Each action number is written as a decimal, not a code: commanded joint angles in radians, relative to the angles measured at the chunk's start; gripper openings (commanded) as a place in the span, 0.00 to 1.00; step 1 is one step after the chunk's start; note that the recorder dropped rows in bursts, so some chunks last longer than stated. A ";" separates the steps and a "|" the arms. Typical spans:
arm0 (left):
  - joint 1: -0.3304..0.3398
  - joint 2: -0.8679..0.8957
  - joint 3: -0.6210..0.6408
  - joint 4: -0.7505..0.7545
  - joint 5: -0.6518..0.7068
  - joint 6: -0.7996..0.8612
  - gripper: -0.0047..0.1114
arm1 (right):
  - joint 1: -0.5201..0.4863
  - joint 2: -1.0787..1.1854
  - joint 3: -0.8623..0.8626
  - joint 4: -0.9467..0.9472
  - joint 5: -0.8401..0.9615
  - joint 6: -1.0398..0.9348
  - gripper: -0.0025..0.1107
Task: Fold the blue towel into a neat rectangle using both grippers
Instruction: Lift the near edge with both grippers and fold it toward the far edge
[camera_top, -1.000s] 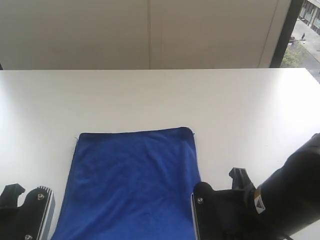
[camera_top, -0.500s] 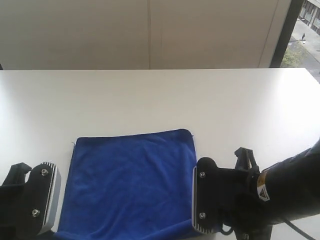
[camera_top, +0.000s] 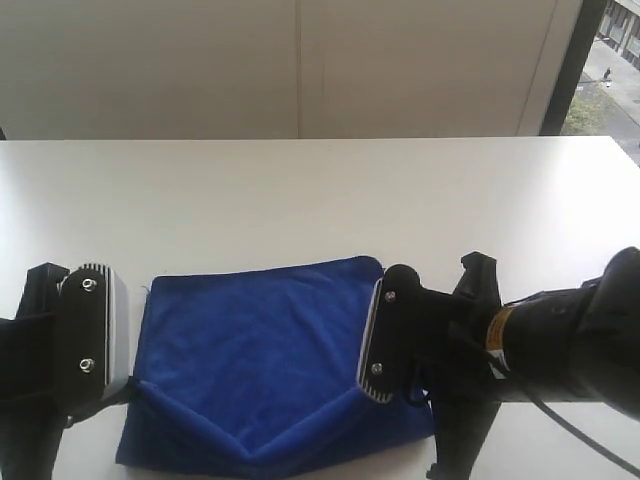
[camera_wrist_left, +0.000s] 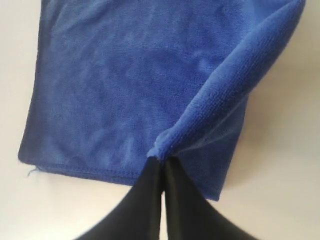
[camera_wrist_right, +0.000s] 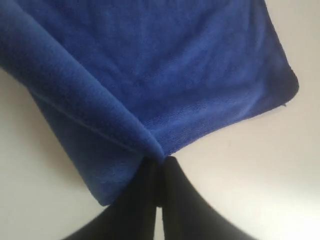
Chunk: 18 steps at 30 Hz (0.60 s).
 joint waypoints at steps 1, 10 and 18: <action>0.080 0.036 -0.005 -0.002 0.002 -0.035 0.04 | -0.039 0.019 -0.023 -0.026 -0.047 0.037 0.02; 0.118 0.176 -0.005 -0.002 -0.240 -0.032 0.04 | -0.110 0.158 -0.141 -0.028 -0.104 0.037 0.02; 0.144 0.322 -0.005 -0.002 -0.469 -0.032 0.04 | -0.166 0.281 -0.221 -0.028 -0.174 0.037 0.02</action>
